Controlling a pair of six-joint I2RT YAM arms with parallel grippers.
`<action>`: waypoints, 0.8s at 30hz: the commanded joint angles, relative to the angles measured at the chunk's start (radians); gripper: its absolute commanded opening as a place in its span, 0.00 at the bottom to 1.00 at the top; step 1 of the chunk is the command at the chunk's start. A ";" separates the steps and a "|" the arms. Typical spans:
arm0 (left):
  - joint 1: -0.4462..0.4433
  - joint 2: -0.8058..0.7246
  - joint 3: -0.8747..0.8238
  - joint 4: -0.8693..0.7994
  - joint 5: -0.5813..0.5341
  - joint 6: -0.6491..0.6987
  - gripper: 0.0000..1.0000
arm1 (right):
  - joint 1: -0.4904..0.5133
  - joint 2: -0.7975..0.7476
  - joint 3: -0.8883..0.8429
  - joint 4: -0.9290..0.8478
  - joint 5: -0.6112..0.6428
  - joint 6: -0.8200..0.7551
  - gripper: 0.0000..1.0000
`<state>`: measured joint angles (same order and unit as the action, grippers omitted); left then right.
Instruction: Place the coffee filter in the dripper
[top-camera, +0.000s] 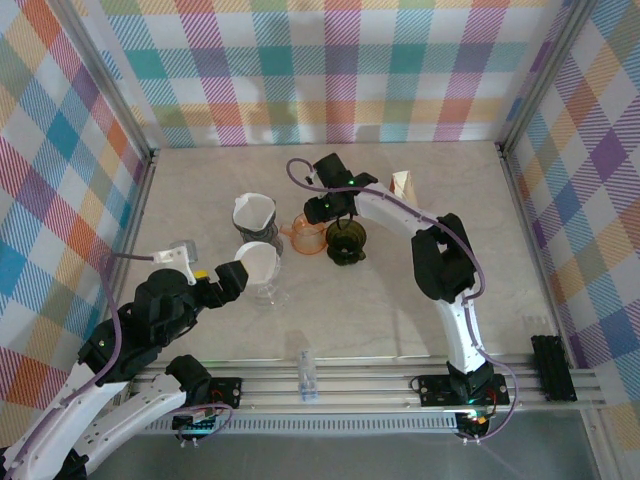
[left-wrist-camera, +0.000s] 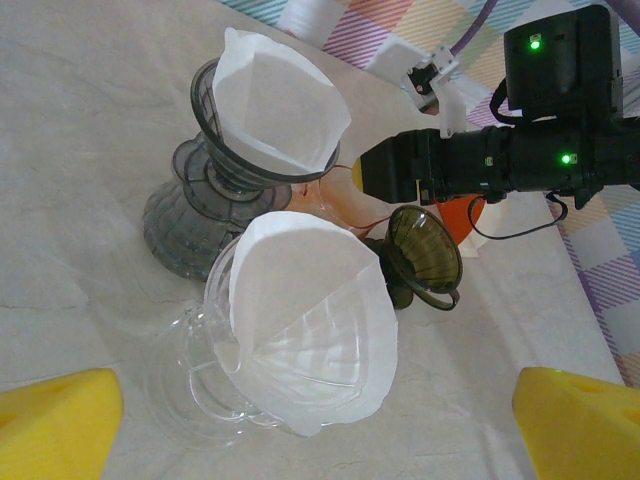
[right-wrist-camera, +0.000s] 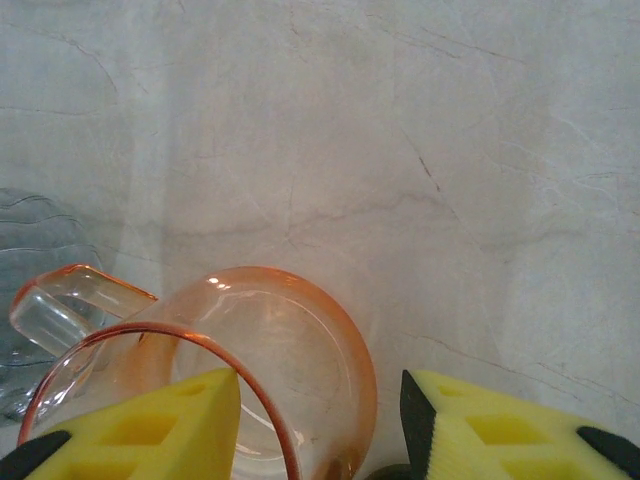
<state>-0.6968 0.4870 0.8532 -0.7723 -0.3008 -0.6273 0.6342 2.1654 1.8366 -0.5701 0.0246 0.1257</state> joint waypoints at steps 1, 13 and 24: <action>0.010 0.001 -0.009 0.014 -0.012 0.008 1.00 | 0.003 0.025 0.036 -0.019 -0.028 -0.012 0.46; 0.010 -0.004 -0.009 0.007 -0.021 0.007 1.00 | 0.002 0.047 0.049 -0.033 -0.060 -0.002 0.34; 0.010 -0.020 -0.012 -0.005 -0.034 -0.006 1.00 | 0.004 -0.001 0.024 0.021 -0.067 0.038 0.12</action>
<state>-0.6968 0.4812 0.8532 -0.7738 -0.3096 -0.6285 0.6342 2.1983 1.8534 -0.5743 -0.0280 0.1436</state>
